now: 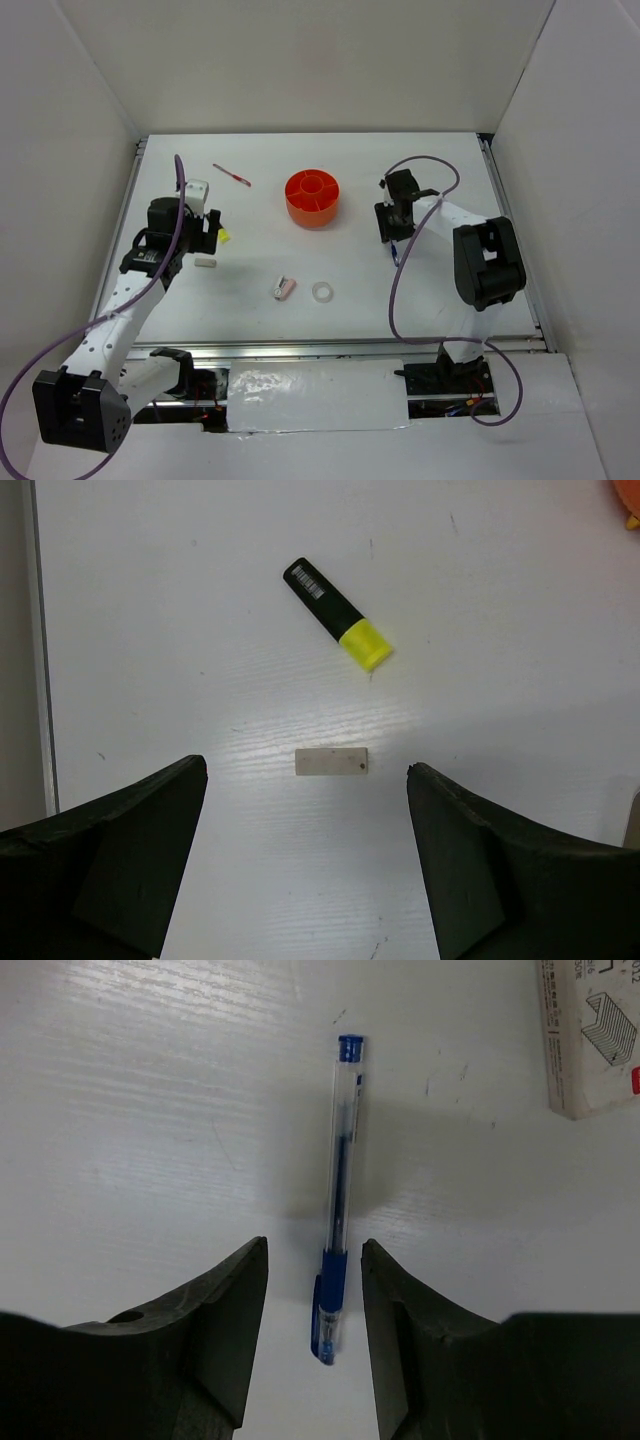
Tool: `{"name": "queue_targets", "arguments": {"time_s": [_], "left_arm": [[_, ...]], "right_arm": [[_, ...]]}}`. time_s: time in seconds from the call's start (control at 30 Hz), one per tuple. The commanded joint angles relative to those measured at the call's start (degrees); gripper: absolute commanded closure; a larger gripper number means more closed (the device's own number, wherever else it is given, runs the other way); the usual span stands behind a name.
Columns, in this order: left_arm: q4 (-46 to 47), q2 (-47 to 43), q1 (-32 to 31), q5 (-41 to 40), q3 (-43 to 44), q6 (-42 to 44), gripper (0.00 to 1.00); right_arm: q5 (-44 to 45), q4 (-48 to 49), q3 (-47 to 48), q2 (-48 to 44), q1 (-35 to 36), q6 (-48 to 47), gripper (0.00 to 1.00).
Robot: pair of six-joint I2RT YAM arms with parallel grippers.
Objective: Sort the stationery into containers
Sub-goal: Pick up the pen from the center of the board.
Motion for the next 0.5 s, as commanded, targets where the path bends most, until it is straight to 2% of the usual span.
{"name": "queue_targets", "arguments": {"time_s": [0.0,0.1,0.13,0.2,0.23,0.3,0.37,0.47], "left_arm": [[3.7,-1.0,0.0,1.2,-0.8,-0.1,0.07],[5.2,-2.0,0.0,3.6,-2.0,0.9,0.06],[5.7,-2.4,0.0,5.4,-2.4,1.7,0.06],[8.0,-4.3,0.0,7.2,-3.9,2.8,0.06],[8.7,-5.6,-0.1,8.1,-4.7,4.1,0.06],[9.9,-6.7,0.0,12.0,-5.1,6.1,0.06],[9.7,-7.3,-0.1,15.9,-4.8,7.5,0.07],[8.4,-6.1,-0.5,17.7,-2.9,9.4,0.08]], "right_arm": [[0.7,-0.3,3.9,2.0,0.4,1.1,0.51],[1.2,-0.8,5.1,4.0,0.4,0.9,0.53],[1.5,-0.9,5.6,4.7,0.3,0.7,0.58],[1.2,-1.2,6.3,5.4,0.1,0.8,0.59],[1.0,-1.9,7.3,6.0,-0.1,0.8,0.64],[0.8,-3.1,8.7,7.3,-0.3,0.7,0.68],[0.5,-5.2,11.0,8.8,-0.4,0.5,0.68],[0.3,-8.9,14.5,11.3,-0.5,0.4,0.68]]}}
